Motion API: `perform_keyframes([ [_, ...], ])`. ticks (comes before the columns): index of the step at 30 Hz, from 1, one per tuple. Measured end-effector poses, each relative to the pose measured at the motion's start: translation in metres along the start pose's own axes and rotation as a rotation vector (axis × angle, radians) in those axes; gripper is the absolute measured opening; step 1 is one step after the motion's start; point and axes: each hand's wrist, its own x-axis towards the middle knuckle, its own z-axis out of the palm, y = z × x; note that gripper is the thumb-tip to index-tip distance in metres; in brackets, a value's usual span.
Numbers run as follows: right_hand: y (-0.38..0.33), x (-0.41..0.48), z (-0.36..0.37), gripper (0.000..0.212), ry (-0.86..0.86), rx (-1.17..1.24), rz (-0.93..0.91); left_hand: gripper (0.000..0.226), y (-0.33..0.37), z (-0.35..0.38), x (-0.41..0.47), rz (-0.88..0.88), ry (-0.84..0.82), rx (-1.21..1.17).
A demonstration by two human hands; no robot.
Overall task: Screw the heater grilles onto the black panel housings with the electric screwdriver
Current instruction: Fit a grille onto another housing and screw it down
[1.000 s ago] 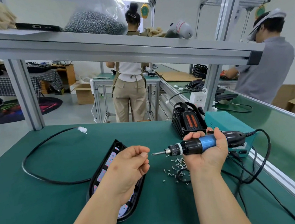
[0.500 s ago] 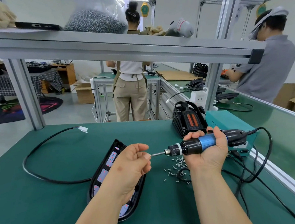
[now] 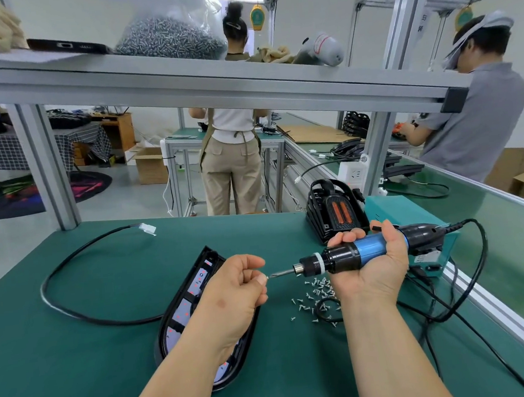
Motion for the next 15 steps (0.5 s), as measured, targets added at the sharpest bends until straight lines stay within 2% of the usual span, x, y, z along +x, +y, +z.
perform_keyframes([
  [15, -0.0005, -0.002, 0.002, 0.03, -0.006, -0.019, -0.001, 0.022, 0.0043, -0.0003, -0.0019, -0.05, -0.027, -0.063],
])
